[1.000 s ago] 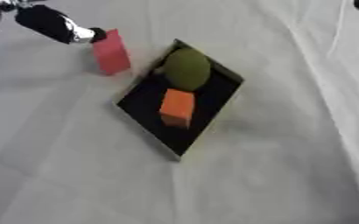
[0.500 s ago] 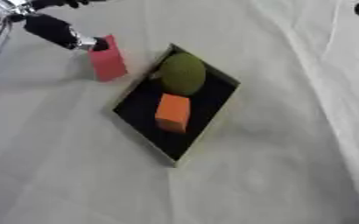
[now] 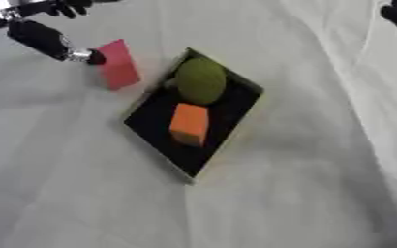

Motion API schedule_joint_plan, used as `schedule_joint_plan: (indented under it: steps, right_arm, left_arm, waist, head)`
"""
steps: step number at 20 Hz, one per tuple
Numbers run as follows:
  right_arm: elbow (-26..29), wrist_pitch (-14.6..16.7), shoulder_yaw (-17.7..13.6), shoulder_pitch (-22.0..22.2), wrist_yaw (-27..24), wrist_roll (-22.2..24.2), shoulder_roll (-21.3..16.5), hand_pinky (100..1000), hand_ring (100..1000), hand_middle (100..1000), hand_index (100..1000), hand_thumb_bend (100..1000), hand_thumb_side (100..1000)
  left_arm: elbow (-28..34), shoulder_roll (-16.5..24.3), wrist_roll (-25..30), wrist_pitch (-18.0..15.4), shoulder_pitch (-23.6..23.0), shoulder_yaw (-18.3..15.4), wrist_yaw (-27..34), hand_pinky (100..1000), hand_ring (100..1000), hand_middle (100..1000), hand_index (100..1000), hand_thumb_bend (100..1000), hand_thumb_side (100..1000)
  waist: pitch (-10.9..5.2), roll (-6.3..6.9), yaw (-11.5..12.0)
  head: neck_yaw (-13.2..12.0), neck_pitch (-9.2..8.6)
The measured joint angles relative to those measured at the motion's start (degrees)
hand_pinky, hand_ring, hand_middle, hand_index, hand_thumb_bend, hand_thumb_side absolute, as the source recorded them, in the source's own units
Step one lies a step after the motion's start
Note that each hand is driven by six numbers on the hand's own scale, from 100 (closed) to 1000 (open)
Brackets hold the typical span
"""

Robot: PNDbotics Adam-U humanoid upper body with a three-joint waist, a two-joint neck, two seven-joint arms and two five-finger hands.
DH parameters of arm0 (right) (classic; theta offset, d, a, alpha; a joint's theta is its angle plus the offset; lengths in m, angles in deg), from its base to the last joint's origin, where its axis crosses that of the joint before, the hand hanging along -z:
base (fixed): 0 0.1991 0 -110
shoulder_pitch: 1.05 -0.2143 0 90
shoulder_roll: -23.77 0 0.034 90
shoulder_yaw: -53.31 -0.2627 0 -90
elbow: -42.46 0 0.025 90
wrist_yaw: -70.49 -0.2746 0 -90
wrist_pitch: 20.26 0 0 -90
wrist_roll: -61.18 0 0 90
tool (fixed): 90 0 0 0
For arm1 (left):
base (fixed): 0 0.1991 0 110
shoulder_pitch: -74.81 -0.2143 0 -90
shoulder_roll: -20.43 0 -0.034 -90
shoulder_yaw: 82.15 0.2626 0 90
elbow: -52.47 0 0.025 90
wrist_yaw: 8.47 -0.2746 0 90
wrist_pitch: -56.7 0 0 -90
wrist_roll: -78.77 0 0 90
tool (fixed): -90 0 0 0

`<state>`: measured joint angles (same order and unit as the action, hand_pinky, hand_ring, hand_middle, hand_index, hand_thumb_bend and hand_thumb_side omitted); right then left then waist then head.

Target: Pick up objects on the table and place them in the box.

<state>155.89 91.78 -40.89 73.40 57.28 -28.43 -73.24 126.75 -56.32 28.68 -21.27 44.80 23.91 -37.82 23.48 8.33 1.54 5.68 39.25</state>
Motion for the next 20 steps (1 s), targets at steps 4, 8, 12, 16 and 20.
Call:
schedule_joint_plan:
  steps: [4, 8, 12, 16, 20]
  right_arm:
    - [0.0, -0.1, 0.0, 0.0, 0.0, 0.0, 0.0, 884, 936, 697, 808, 100, 637]
    - [0.0, -0.2, 0.0, 0.0, 0.0, 0.0, 0.0, 885, 937, 697, 808, 100, 637]
    - [0.0, -0.4, 0.0, 0.0, 0.0, 0.1, 0.0, 885, 937, 697, 808, 100, 638]
    - [0.0, -0.4, 0.0, -0.1, 0.0, 0.1, 0.0, 885, 938, 696, 808, 100, 638]
    - [0.0, -0.6, 0.0, -0.1, 0.0, 0.3, 0.0, 886, 939, 696, 808, 100, 639]
  left_arm:
    - [-2.2, -0.2, 0.7, -0.3, 0.0, 0.6, -0.5, 957, 894, 839, 937, 713, 431]
    - [-3.6, -1.3, 1.1, -0.7, 0.0, 1.0, -1.1, 955, 892, 838, 936, 711, 433]
    - [-4.2, -2.1, 0.7, -0.8, 0.1, 1.0, -1.4, 957, 895, 841, 940, 717, 428]
    - [-4.8, -2.5, -0.4, -0.8, 0.1, 1.0, -2.9, 962, 901, 848, 945, 734, 421]
    - [-6.0, -3.1, -1.3, -1.1, 0.1, 0.9, -5.2, 965, 904, 850, 946, 743, 420]
  waist:
    - [0.0, 0.0, -0.3]
    - [0.0, 0.0, -0.5]
    - [0.0, 0.13, -1.0]
    - [0.02, 0.33, -1.3]
    - [0.05, 0.34, -1.5]
  head:
    - [-0.1, 0.02]
    - [-0.1, 0.02]
    - [-0.3, 0.02]
    - [-0.5, -0.01]
    - [-0.7, -0.08]
